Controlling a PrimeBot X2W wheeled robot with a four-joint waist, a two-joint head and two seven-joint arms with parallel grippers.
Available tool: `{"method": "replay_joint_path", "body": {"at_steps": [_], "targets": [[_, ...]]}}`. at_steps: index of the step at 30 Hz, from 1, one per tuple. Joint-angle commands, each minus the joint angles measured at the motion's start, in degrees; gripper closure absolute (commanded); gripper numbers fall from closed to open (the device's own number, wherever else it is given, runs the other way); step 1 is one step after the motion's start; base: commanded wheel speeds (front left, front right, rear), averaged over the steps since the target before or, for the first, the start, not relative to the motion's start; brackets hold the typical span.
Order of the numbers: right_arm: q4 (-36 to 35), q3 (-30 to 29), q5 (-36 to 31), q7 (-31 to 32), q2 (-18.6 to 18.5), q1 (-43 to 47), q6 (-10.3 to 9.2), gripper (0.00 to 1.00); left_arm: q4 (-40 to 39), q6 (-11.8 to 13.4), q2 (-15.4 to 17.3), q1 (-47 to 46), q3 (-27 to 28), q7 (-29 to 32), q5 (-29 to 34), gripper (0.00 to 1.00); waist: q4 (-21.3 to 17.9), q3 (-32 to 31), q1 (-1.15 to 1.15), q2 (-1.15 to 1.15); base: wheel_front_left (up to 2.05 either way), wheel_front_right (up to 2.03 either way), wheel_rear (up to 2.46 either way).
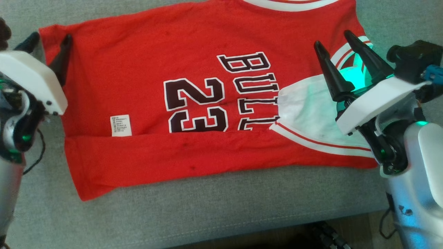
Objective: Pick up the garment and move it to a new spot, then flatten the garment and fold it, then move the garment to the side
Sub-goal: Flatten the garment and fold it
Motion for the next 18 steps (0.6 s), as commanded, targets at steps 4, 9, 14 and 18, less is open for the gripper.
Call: {"method": "replay_joint_path", "body": {"at_steps": [4, 9, 14, 18], "targets": [[-1.1, 1.7, 0.4, -0.9, -0.9, -1.6, -0.05, 0.00, -0.2, 0.1, 3.8, -2.5, 2.5, 1.3, 0.3, 0.00, -0.2, 0.2, -0.01, 0.00, 0.00, 0.00, 0.00], [-0.2, 2.6, 0.8, -1.3, -1.1, -2.2, -0.05, 0.00, 1.1, -0.1, 3.8, -2.6, 2.1, 1.5, 0.2, 0.00, -0.4, -0.5, -0.01, 0.00, 0.00, 0.00, 0.00], [0.5, 3.3, 1.2, -1.1, -1.6, -3.4, -0.05, 0.00, 2.7, 0.2, 3.6, -2.6, 1.7, 2.2, -0.1, 0.12, -0.4, -1.1, -0.01, 0.00, 0.00, 0.00, 0.00], [0.7, 3.8, 1.3, -1.0, -2.0, -4.5, -0.05, 0.00, 3.5, -0.2, 3.2, -2.9, 1.7, 2.0, -1.1, 0.00, -0.3, -0.9, -0.01, 0.00, 0.00, 0.00, 0.00]]}}
